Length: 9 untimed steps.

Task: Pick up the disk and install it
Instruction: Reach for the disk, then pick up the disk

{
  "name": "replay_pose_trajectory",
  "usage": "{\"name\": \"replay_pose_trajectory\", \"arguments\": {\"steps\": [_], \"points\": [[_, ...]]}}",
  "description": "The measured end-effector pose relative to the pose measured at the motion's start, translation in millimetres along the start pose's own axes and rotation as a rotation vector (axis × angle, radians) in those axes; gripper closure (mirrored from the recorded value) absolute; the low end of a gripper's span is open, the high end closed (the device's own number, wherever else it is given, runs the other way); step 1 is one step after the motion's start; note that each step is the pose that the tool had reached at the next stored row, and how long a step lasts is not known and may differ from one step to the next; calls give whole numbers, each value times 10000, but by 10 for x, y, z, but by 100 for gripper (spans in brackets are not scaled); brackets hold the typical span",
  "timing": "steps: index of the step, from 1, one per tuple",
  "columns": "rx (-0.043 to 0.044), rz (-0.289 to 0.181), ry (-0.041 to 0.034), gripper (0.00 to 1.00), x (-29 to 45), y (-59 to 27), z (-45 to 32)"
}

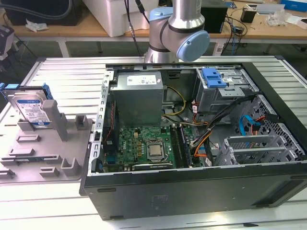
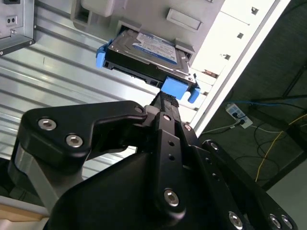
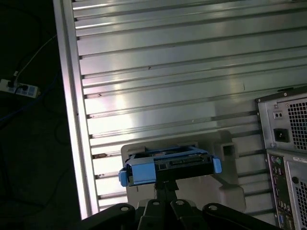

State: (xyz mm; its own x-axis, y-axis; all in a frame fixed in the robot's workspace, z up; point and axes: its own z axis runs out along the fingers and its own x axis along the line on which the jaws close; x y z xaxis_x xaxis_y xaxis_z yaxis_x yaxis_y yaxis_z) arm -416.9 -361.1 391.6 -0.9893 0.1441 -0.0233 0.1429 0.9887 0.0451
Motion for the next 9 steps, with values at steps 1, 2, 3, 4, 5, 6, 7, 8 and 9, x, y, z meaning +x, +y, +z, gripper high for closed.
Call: {"name": "replay_pose_trajectory", "arguments": {"steps": [1,2,3,4,5,6,7,8,9], "points": [[0,0,0,89,0,0,0],[0,0,0,89,1,0,0],[0,0,1,89,1,0,0],[0,0,0,89,1,0,0],[0,0,0,89,1,0,0],[0,0,0,89,1,0,0],[0,0,0,89,2,0,0],[0,0,0,89,2,0,0],[0,0,0,89,2,0,0]]}}
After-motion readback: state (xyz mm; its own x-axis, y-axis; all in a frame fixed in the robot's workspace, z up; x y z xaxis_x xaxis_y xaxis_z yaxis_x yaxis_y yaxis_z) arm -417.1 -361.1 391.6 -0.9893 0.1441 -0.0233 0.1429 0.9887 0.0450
